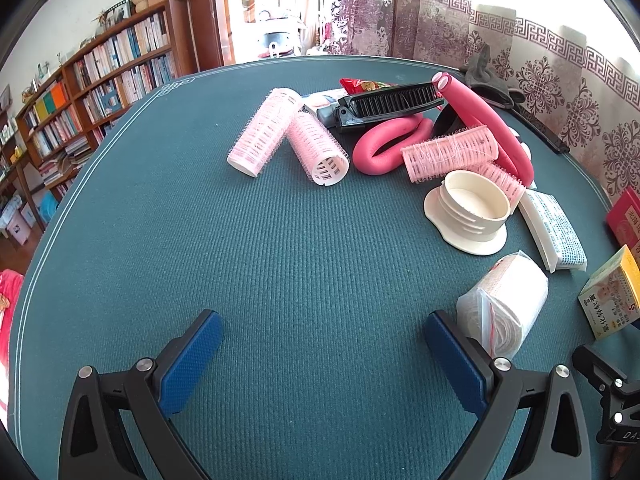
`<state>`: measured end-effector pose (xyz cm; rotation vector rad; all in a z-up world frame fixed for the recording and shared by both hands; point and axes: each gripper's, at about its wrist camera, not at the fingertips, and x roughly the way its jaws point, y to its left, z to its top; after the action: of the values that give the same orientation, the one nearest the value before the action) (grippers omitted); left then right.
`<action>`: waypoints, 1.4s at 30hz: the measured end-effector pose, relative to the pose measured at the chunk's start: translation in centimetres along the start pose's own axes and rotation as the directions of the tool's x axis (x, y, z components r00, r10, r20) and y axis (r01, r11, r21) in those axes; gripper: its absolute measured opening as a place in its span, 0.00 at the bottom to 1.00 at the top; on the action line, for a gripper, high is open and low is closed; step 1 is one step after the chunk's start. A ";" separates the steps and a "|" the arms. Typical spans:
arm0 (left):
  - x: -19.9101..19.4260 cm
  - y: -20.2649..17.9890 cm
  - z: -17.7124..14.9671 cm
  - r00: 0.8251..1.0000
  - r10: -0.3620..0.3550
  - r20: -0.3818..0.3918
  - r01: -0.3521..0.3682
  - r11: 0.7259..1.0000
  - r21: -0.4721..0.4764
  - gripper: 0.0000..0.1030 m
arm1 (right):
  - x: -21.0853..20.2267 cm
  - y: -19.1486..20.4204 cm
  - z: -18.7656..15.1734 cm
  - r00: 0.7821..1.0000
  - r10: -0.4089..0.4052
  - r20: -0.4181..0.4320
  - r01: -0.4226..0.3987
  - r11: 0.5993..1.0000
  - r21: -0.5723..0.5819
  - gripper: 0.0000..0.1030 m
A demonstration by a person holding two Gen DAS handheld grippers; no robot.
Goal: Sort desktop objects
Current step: 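Grasp the bagged white tape roll with left tool while right tool grasps the yellow-topped box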
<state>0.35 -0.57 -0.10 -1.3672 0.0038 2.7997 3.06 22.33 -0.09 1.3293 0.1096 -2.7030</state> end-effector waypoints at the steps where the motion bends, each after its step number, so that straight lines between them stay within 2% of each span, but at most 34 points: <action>1: -0.1 0.1 -0.1 1.000 -0.007 0.001 0.007 1.000 -0.004 0.99 | -0.1 0.1 -0.2 1.000 0.000 0.001 0.000 1.000 0.000 1.00; 6: -2.3 0.5 -2.0 0.997 -0.059 0.041 0.060 0.998 -0.018 0.99 | -0.8 -0.1 -1.0 1.000 0.001 0.005 -0.001 1.000 0.003 1.00; 11: -5.2 -0.4 -2.9 0.983 -0.114 0.142 0.110 0.993 0.033 0.99 | -1.5 -0.4 -1.4 0.999 0.031 0.030 -0.032 0.999 0.019 1.00; 14: -5.5 -3.0 -1.9 0.979 -0.149 0.135 0.134 0.984 0.116 0.99 | -1.9 -0.8 -1.5 0.996 0.069 0.057 -0.071 0.997 0.035 1.00; 18: -4.2 -5.7 -0.9 0.984 -0.143 0.102 0.123 0.976 0.178 0.99 | -2.4 -1.1 -1.6 0.990 0.108 0.092 -0.113 0.992 0.049 1.00; 23: -2.4 -5.2 0.6 0.984 -0.173 0.049 0.167 0.981 0.101 0.99 | -2.6 -1.6 -1.6 0.984 0.140 0.111 -0.149 0.986 0.079 0.98; 26: -1.7 -5.0 0.9 0.980 -0.196 0.032 0.193 0.978 0.076 0.99 | -2.6 -1.9 -1.7 0.983 0.140 0.118 -0.150 0.985 0.081 0.89; 29: -1.4 -5.5 0.7 0.980 -0.200 0.019 0.198 0.975 0.097 0.98 | -2.8 -1.8 -1.8 0.984 0.128 0.123 -0.137 0.988 0.066 0.80; 31: -1.3 -5.8 0.6 0.977 -0.214 0.013 0.211 0.971 0.113 0.86 | -3.0 -1.9 -1.7 0.984 0.126 0.129 -0.134 0.989 0.055 0.79; 32: -1.3 -5.9 0.6 0.974 -0.225 0.008 0.222 0.968 0.117 0.72 | -3.1 -1.8 -1.7 0.983 0.127 0.133 -0.135 0.989 0.053 0.79; 33: -1.2 -5.9 0.7 0.972 -0.237 0.003 0.235 0.965 0.118 0.66 | -3.2 -1.8 -1.6 0.982 0.128 0.136 -0.136 0.989 0.052 0.79; 34: -1.2 -5.9 0.8 0.971 -0.241 0.003 0.239 0.964 0.118 0.64 | -3.2 -1.8 -1.4 0.981 0.134 0.141 -0.142 0.989 0.050 0.79; 35: -1.2 -5.9 0.8 0.970 -0.241 0.005 0.239 0.964 0.117 0.56 | -3.3 -1.8 -1.3 0.980 0.138 0.146 -0.146 0.988 0.048 0.79; 36: -1.3 -5.8 0.9 0.970 -0.243 0.006 0.241 0.964 0.113 0.53 | -3.3 -1.7 -1.1 0.979 0.140 0.149 -0.148 0.988 0.047 0.79; 39: -1.4 -5.6 0.9 0.967 -0.256 0.009 0.254 0.962 0.103 0.50 | -3.0 -1.7 -0.7 0.978 0.144 0.148 -0.153 0.987 0.048 0.77; 40: -1.6 -5.5 0.9 0.965 -0.261 0.010 0.259 0.961 0.098 0.50 | -2.9 -1.6 -0.6 0.979 0.146 0.143 -0.155 0.987 0.051 0.73; 42: -1.7 -5.3 0.8 0.963 -0.270 0.013 0.267 0.959 0.090 0.50 | -2.5 -1.5 -0.5 0.979 0.158 0.130 -0.166 0.984 0.056 0.59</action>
<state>0.95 4.70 1.78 -1.2114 -0.0549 2.5598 4.72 24.13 1.59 1.1272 -0.0976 -2.6625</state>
